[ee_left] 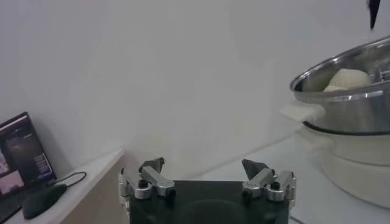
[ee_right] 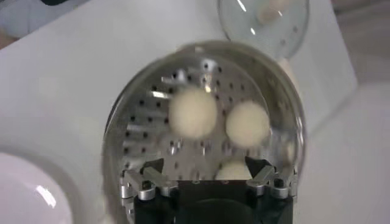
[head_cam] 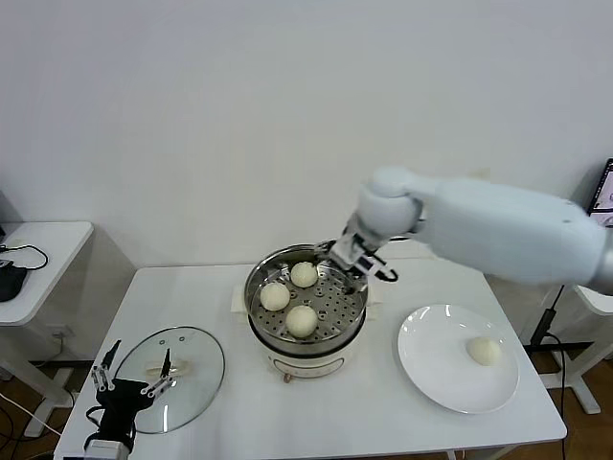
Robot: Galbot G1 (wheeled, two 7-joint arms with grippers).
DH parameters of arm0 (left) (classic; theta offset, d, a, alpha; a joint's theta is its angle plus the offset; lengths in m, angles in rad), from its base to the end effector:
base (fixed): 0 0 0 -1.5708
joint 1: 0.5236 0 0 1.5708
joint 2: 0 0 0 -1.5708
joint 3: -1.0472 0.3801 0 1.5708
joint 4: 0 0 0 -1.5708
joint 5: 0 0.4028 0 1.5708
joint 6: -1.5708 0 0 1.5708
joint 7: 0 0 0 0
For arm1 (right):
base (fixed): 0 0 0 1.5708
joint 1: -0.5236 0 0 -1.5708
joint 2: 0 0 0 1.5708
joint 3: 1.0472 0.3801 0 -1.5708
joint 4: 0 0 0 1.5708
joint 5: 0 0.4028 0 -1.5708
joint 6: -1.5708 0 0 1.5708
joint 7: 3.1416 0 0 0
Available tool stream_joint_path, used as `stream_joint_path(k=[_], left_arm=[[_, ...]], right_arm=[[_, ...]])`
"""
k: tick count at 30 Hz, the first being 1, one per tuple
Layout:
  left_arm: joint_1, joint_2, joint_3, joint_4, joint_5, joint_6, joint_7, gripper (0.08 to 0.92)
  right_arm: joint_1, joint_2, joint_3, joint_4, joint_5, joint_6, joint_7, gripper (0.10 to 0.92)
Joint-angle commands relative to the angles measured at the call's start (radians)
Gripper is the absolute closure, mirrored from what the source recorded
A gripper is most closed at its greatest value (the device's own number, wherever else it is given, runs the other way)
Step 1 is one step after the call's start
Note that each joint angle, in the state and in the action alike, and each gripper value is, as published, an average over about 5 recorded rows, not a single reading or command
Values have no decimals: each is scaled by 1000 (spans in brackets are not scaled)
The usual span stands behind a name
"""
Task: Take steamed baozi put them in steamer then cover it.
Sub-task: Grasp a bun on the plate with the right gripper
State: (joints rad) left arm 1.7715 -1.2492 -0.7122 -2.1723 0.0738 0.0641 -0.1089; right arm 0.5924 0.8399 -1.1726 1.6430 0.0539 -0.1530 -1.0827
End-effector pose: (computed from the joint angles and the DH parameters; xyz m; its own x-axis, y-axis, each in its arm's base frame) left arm 0.1617 0.1072 -0.3095 -0.9897 -0.0935 0.1084 -0.0368 0.8979 0.4387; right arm 0.5297 0.0625 -0.0139 -0.2900 -0.2668 0.9191 -0.6689 -0.6303 -0.3940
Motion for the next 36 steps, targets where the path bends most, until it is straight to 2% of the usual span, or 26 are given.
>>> stream_joint_path(k=[1,10,16,27,36], left_arm=[[-5,16,10,0,0,1,1,177],[-7,27,27,2,1,0,1,177],[-3,30,33,-2,4,1,1,177],[23,19,27,-2,14,0,0,177],[30,17,16,8,15,0,0,177]], right_arm=[[-13,-317,51,101,36,-190,-9,203],[-247,-532,143,85,-96,-186,3,203],[-413,-596,221,31,-169,-111,-19,202],[-877,-505,627,-139,-254,-49,-2,203],[-977,-405,726,-302,-305,-25,13,203]])
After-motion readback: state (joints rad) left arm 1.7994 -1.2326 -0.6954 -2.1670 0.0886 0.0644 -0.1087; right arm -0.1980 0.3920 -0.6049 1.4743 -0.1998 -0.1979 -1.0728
